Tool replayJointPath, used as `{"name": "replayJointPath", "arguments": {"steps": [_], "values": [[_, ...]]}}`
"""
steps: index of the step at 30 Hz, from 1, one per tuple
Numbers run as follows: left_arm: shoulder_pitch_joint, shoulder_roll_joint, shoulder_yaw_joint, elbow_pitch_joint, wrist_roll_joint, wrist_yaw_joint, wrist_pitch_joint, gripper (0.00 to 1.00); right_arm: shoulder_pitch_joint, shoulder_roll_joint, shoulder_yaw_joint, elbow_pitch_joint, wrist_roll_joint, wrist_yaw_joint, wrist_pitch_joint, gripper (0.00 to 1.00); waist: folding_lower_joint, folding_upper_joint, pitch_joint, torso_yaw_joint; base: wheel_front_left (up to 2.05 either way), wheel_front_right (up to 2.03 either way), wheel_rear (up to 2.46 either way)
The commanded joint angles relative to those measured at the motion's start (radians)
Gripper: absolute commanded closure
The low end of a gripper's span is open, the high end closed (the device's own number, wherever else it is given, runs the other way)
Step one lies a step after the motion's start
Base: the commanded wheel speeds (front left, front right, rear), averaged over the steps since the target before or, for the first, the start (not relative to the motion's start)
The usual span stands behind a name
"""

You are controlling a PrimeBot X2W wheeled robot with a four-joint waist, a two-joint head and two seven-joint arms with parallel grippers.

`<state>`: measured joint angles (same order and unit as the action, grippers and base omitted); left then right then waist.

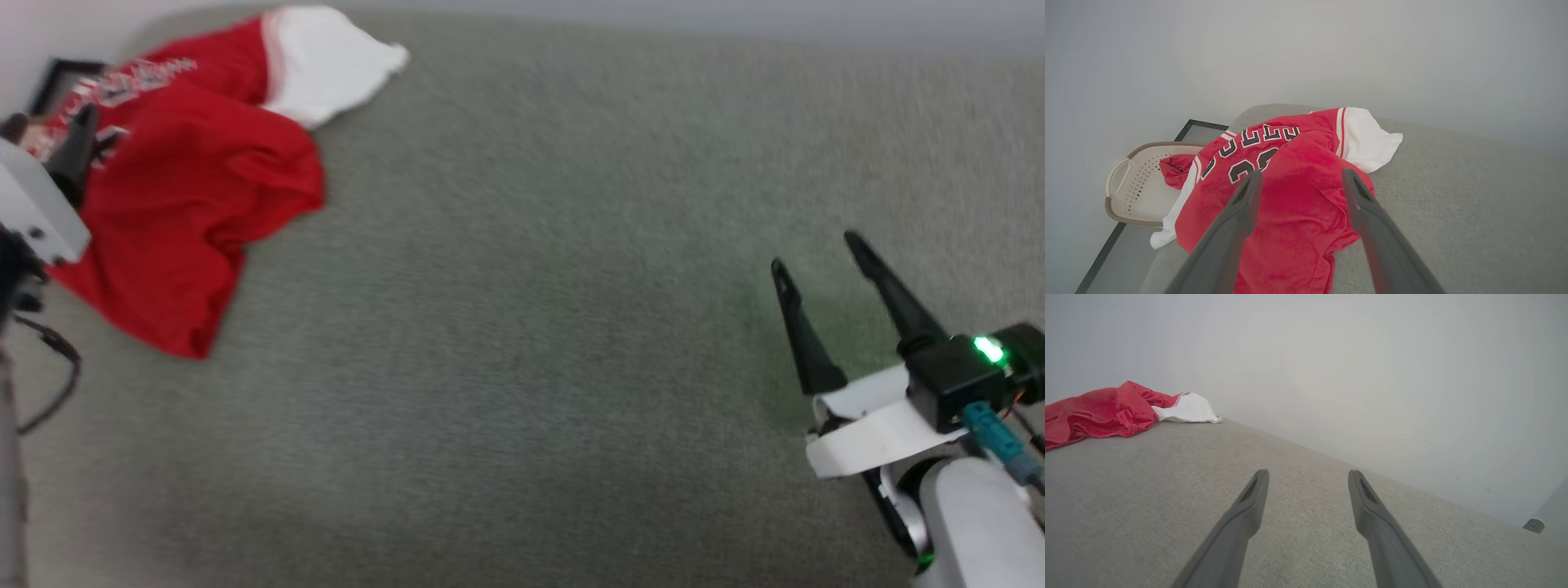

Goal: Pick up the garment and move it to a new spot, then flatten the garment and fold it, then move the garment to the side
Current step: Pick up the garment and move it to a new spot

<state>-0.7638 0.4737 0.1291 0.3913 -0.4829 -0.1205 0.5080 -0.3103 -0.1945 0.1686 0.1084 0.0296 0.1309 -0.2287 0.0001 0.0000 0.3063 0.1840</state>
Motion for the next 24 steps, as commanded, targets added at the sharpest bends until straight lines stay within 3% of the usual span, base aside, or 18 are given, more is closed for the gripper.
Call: {"name": "replayJointPath", "arguments": {"steps": [1, 14, 19, 24], "values": [[-0.028, 0.012, -0.002, 0.022, 0.0, 0.005, 0.019, 0.0, -0.021, -0.003, -0.001, -0.015, -0.005, 0.0, -0.001, 0.0, -0.0001, 0.0, 0.123, -0.098, 0.0, 0.0, 0.0], [-0.274, 0.108, -0.026, 0.375, 0.016, 0.029, 0.11, 0.0, -0.05, -0.041, -0.012, -0.178, 0.002, 0.0, 0.045, 0.0, -0.0001, 0.0, 0.271, -0.158, 0.0, 0.0, 0.0], [-0.33, 0.115, -0.053, 0.498, 0.037, 0.039, 0.107, 0.0, -0.047, -0.055, -0.011, -0.237, 0.003, 0.0, 0.078, 0.0, -0.0001, 0.0, 0.296, -0.161, 0.0, 0.0, 0.0], [-0.352, 0.088, -0.072, 0.619, 0.039, 0.048, 0.111, 0.0, -0.04, -0.065, -0.006, -0.282, 0.005, 0.0, 0.108, 0.0, -0.0001, 0.0, 0.302, -0.159, 0.0, 0.0, 0.0]]}}
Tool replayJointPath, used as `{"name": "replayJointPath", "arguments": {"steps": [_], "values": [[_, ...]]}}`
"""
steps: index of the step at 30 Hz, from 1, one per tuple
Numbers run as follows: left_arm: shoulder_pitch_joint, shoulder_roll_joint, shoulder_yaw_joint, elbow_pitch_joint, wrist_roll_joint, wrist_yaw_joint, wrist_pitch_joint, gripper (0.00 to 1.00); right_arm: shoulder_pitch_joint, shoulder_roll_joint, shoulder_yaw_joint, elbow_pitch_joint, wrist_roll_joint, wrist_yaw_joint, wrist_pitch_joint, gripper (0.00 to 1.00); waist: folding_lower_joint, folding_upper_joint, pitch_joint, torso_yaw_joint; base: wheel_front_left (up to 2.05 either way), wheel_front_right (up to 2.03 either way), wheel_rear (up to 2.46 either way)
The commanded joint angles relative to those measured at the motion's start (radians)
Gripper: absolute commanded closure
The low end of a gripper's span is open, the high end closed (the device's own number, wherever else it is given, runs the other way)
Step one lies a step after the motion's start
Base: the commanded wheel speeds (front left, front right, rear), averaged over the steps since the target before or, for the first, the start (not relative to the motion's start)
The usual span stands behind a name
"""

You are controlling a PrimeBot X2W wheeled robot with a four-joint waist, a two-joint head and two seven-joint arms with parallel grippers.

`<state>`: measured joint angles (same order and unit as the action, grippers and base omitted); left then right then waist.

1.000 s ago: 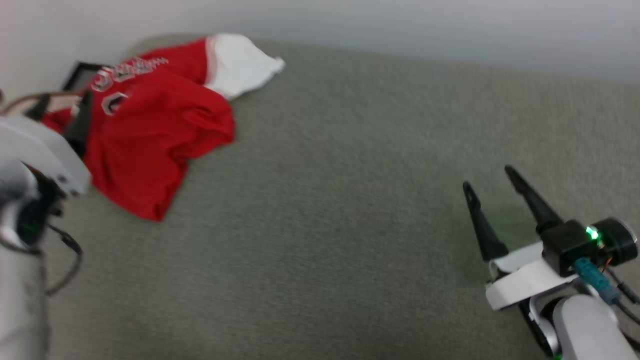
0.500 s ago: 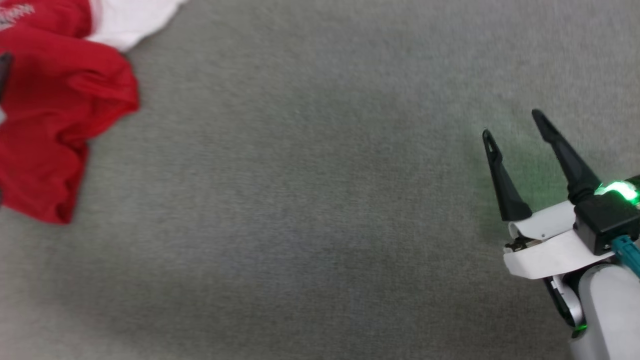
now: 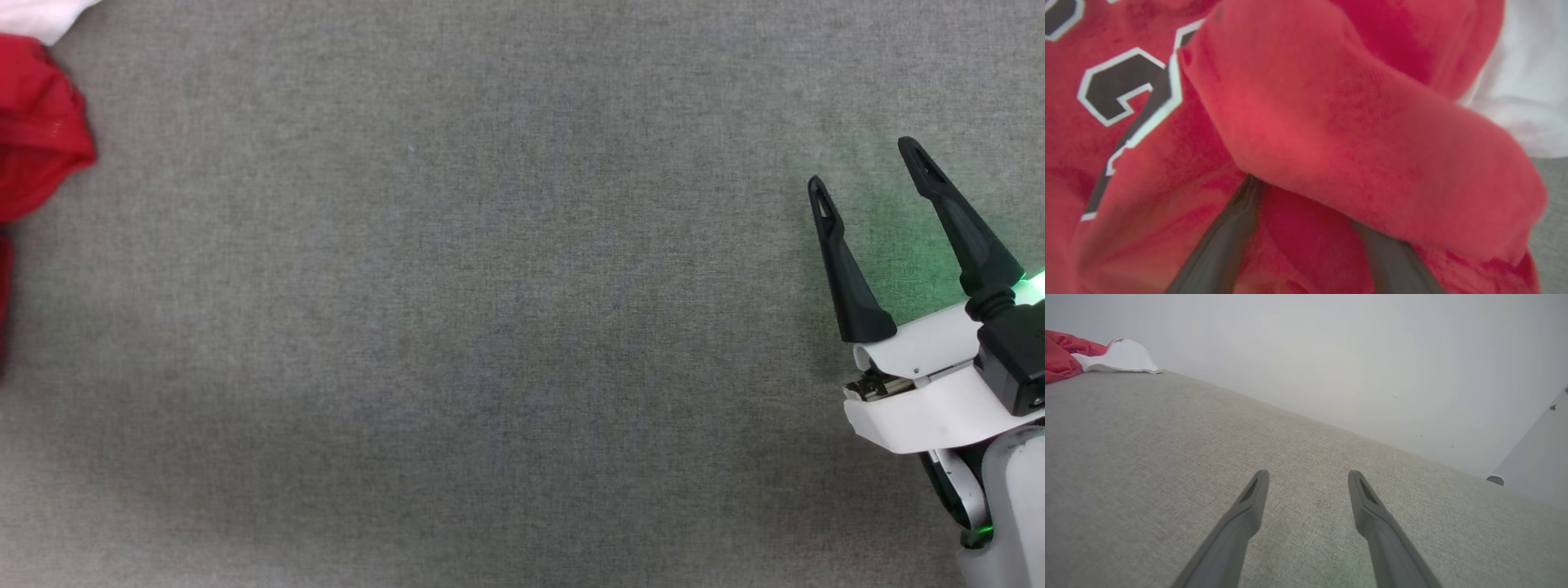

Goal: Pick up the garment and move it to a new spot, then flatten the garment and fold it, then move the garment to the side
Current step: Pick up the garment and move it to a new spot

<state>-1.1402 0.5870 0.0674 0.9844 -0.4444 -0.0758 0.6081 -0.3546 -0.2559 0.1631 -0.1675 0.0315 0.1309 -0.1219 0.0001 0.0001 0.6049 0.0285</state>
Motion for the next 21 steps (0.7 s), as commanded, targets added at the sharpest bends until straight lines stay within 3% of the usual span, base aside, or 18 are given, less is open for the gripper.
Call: {"name": "replayJointPath", "arguments": {"steps": [1, 3, 4, 5, 6, 21], "values": [[0.022, -0.03, -0.014, 0.047, 0.002, 0.003, 0.003, 0.0, 0.006, -0.006, 0.001, -0.012, 0.005, 0.0, 0.006, 0.0, -0.0001, -0.0001, 0.003, -0.003, 0.0, 0.0, 0.0], [0.018, -0.044, -0.015, 0.087, -0.005, 0.001, -0.007, 0.0, 0.011, -0.007, 0.004, -0.02, 0.006, 0.0, 0.015, 0.0, -0.0001, -0.0001, -0.003, 0.0, 0.0, 0.0, 0.0], [0.018, -0.049, -0.017, 0.103, -0.006, -0.003, -0.015, 0.15, 0.015, -0.01, 0.005, -0.023, 0.009, 0.0, 0.02, 0.0, -0.0001, -0.0001, -0.008, 0.002, 0.0, 0.0, 0.0], [0.017, -0.057, -0.023, 0.114, -0.006, -0.012, -0.028, 0.49, 0.018, -0.013, 0.003, -0.022, 0.011, 0.0, 0.023, 0.0, -0.0001, -0.0001, -0.014, 0.005, 0.0, 0.0, 0.0], [0.014, -0.06, -0.022, 0.127, -0.012, -0.016, -0.041, 1.0, 0.018, -0.013, 0.004, -0.024, 0.012, 0.0, 0.026, 0.0, -0.0001, -0.0001, -0.02, 0.008, 0.0, 0.0, 0.0], [-0.054, -0.048, -0.07, 0.199, -0.001, -0.048, -0.215, 1.0, 0.069, -0.004, 0.007, 0.04, 0.039, 0.0, 0.024, 0.0, -0.0001, -0.0001, -0.21, 0.084, 0.0, 0.0, 0.0]]}}
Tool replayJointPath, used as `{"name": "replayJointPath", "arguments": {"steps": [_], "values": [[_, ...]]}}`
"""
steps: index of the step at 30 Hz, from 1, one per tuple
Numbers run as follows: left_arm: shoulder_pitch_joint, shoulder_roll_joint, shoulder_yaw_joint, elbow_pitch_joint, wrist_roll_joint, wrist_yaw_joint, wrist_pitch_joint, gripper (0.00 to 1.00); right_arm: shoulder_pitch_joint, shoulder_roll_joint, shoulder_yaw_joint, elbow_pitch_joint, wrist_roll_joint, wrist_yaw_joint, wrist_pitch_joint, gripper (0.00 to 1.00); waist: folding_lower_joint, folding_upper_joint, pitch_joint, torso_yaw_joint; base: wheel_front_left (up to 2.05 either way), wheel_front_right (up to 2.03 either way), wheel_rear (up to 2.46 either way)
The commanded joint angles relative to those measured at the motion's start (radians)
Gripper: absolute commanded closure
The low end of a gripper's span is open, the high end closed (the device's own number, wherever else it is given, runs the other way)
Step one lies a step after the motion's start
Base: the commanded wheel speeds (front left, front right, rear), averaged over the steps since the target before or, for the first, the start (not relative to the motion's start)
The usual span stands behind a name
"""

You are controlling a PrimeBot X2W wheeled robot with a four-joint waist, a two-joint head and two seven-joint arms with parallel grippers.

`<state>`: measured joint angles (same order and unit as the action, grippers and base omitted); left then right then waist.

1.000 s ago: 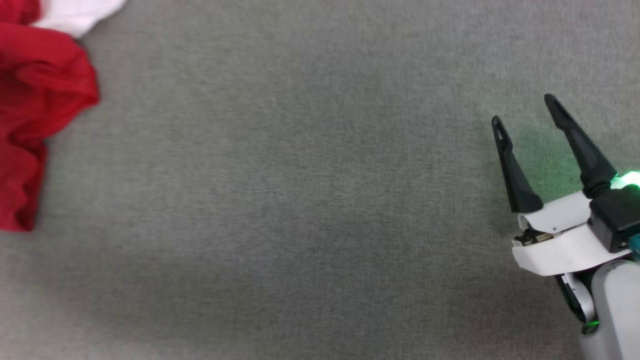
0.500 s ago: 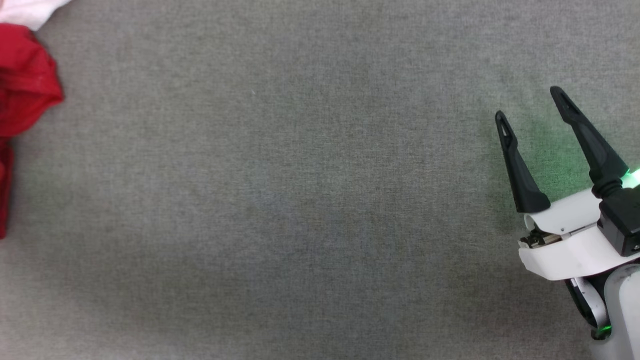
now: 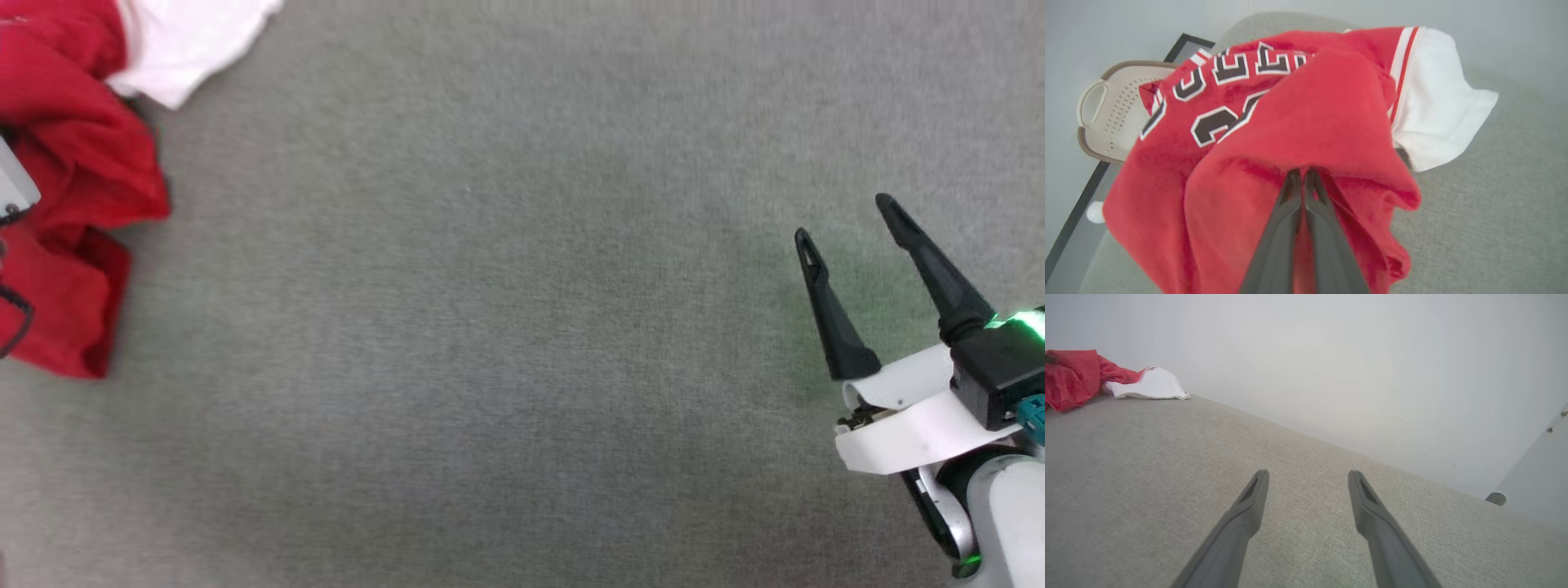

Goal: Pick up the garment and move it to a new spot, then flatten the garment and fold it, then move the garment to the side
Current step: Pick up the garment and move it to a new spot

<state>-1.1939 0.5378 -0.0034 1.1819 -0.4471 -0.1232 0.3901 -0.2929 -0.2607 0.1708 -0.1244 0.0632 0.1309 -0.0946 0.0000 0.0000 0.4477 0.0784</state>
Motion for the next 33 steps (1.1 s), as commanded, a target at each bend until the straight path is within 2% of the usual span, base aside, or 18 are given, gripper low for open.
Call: {"name": "replayJointPath", "arguments": {"steps": [1, 8, 15, 24, 33], "values": [[-0.006, 0.002, -0.003, 0.001, 0.002, -0.002, -0.01, 1.0, 0.01, 0.004, 0.001, 0.002, 0.009, 0.0, -0.005, 0.0, 0.0, 0.0, -0.07, 0.04, 0.0, 0.0, 0.0], [-0.048, -0.007, -0.06, -0.035, 0.009, -0.008, -0.085, 1.0, 0.048, 0.033, 0.0, 0.054, 0.015, 0.0, -0.021, 0.0, 0.0, 0.0, -0.191, 0.078, 0.0, 0.0, 0.0], [-0.078, -0.024, -0.15, -0.149, -0.007, -0.008, -0.178, 1.0, 0.088, 0.069, -0.016, 0.097, 0.01, 0.0, -0.047, 0.0, 0.0, 0.0, -0.312, 0.095, 0.0, 0.0, 0.0], [-0.069, -0.058, -0.228, -0.267, -0.068, -0.008, -0.158, 1.0, 0.115, 0.094, -0.058, 0.109, -0.011, 0.0, -0.061, 0.0, 0.0, 0.0, -0.394, 0.067, 0.0, 0.0, 0.0], [0.004, -0.075, -0.268, -0.442, -0.139, -0.007, -0.081, 1.0, 0.16, 0.108, -0.163, 0.127, -0.041, 0.0, -0.059, 0.0, 0.0, 0.0, -0.438, -0.026, 0.0, 0.0, 0.0]]}}
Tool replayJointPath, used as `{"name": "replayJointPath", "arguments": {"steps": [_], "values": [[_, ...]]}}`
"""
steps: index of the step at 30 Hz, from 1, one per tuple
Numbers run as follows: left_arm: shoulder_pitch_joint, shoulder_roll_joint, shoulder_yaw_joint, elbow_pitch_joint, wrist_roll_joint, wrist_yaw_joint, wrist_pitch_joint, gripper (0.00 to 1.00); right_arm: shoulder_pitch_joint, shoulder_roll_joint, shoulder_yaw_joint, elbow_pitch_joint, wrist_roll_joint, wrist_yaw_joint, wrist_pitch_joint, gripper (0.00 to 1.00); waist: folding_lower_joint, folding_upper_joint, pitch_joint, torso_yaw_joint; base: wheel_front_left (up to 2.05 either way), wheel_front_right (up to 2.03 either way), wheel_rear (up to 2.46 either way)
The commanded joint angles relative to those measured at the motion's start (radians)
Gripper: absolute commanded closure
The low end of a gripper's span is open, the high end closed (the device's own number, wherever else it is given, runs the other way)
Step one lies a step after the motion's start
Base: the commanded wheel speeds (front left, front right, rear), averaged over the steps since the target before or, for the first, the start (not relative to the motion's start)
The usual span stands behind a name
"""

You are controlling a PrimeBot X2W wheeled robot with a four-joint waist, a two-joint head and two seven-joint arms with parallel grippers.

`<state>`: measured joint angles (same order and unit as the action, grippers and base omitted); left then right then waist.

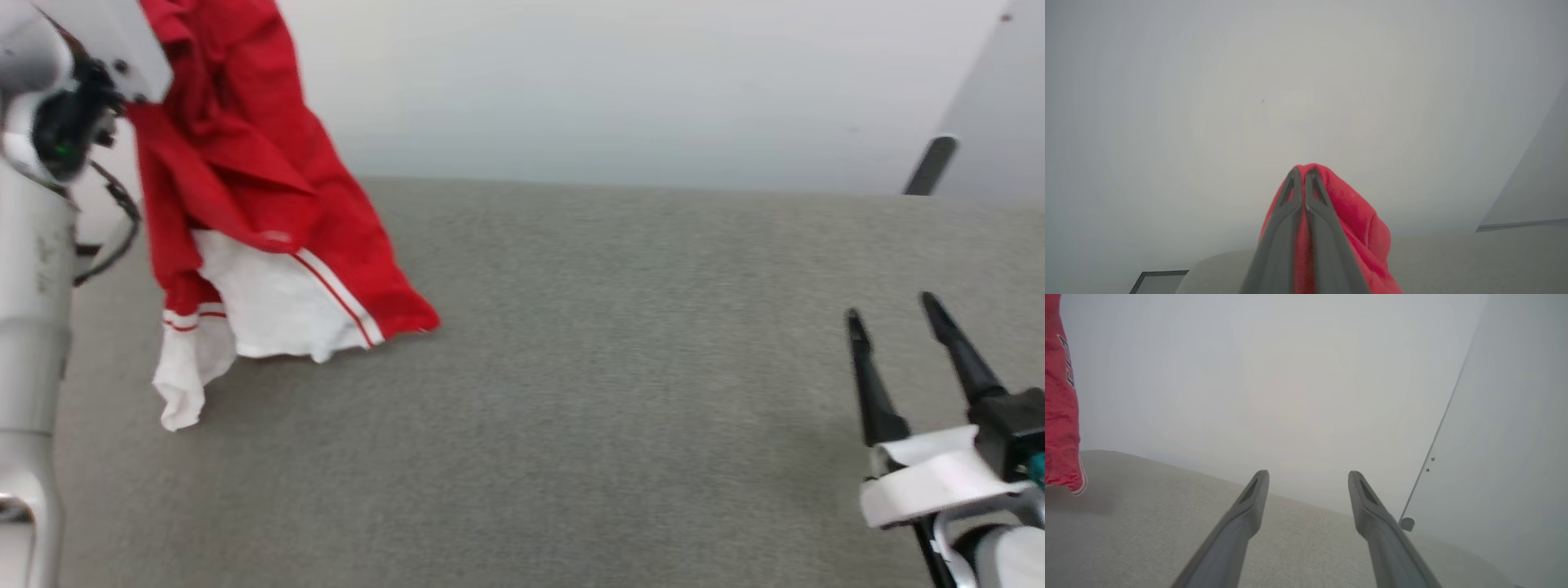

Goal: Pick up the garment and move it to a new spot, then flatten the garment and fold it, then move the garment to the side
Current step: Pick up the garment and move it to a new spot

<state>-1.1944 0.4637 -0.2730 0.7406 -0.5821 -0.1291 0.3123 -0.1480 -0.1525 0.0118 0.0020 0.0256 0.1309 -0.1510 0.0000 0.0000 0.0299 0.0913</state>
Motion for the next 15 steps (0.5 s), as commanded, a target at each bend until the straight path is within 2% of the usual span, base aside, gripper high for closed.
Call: {"name": "replayJointPath", "arguments": {"steps": [1, 8, 15], "values": [[0.017, 0.0, -0.004, -0.023, -0.001, 0.002, 0.006, 1.0, 0.02, 0.001, -0.016, 0.004, -0.004, 0.0, -0.003, 0.0, 0.0, 0.0, -0.022, -0.052, 0.0, 0.0, 0.0], [0.11, -0.042, -0.027, -0.205, -0.029, 0.057, 0.107, 1.0, 0.062, 0.006, -0.126, 0.002, -0.03, 0.0, -0.005, 0.0, 0.0, 0.0, -0.027, -0.127, 0.0, 0.0, 0.0], [0.206, -0.085, -0.042, -0.391, -0.059, 0.15, 0.217, 1.0, 0.08, 0.024, -0.19, -0.007, -0.047, 0.0, -0.009, 0.0, 0.0, 0.0, -0.017, -0.193, 0.0, 0.0, 0.0]]}}
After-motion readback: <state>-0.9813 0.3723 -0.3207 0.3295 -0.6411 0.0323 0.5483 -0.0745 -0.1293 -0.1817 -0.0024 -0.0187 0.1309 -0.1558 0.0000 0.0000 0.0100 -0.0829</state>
